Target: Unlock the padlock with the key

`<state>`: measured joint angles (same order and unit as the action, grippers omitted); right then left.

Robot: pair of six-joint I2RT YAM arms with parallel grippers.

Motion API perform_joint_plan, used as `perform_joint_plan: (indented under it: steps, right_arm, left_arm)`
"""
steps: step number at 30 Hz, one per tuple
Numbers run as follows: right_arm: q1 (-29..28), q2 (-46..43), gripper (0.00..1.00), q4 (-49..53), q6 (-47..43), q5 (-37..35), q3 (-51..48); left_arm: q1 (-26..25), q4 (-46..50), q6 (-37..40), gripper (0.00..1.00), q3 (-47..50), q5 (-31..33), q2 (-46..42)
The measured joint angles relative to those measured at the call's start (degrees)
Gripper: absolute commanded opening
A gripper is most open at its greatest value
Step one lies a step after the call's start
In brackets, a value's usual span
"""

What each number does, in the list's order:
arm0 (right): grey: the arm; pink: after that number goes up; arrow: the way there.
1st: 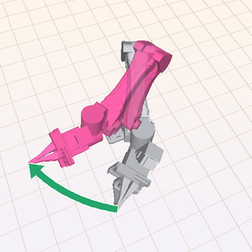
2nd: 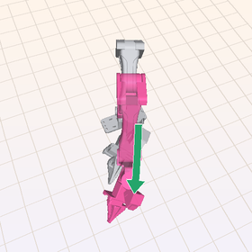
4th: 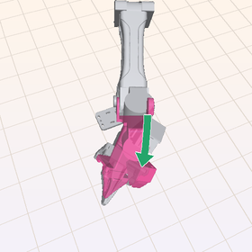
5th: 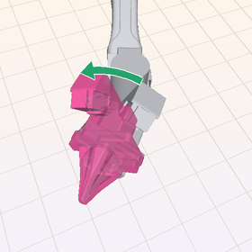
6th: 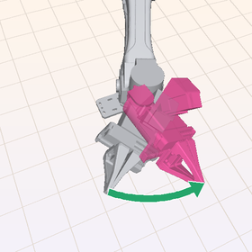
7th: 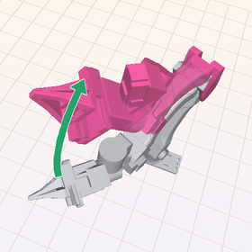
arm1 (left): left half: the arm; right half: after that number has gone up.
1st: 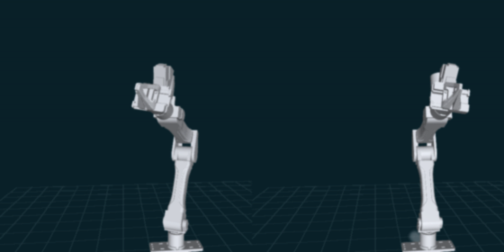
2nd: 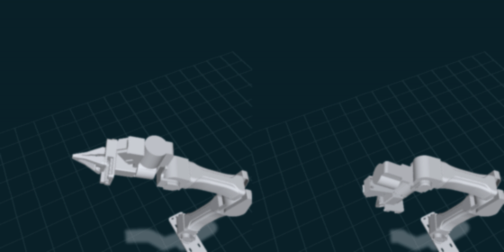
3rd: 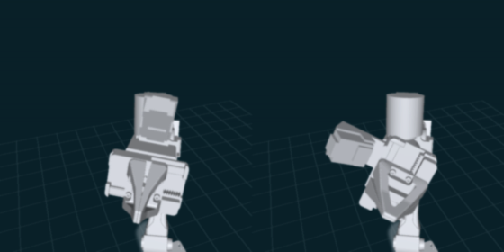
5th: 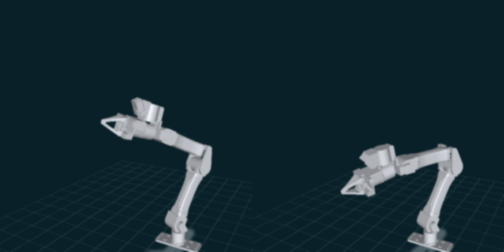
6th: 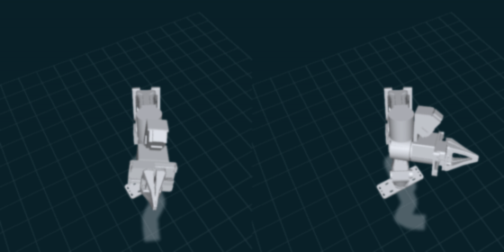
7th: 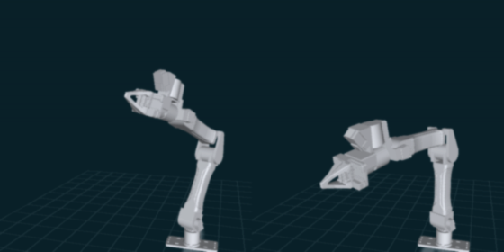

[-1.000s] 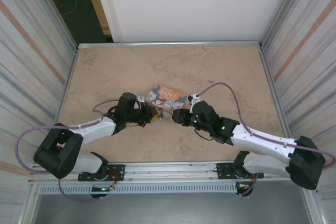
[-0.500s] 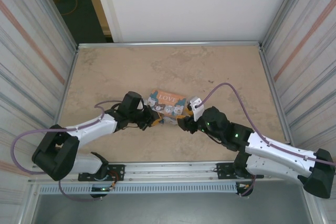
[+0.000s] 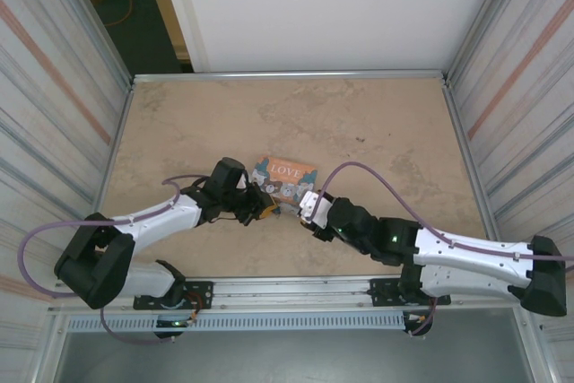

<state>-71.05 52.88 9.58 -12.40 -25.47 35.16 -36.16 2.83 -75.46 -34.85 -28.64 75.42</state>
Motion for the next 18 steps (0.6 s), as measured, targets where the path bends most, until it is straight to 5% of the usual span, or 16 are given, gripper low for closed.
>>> perform_joint_plan:
  steps: [18]
  right_arm:
    - [-5.14,14.47,0.36,-6.25,-3.34,-3.91,0.76]
  left_arm:
    - [-0.42,0.37,-0.92,0.0,-0.31,0.26,-0.5]
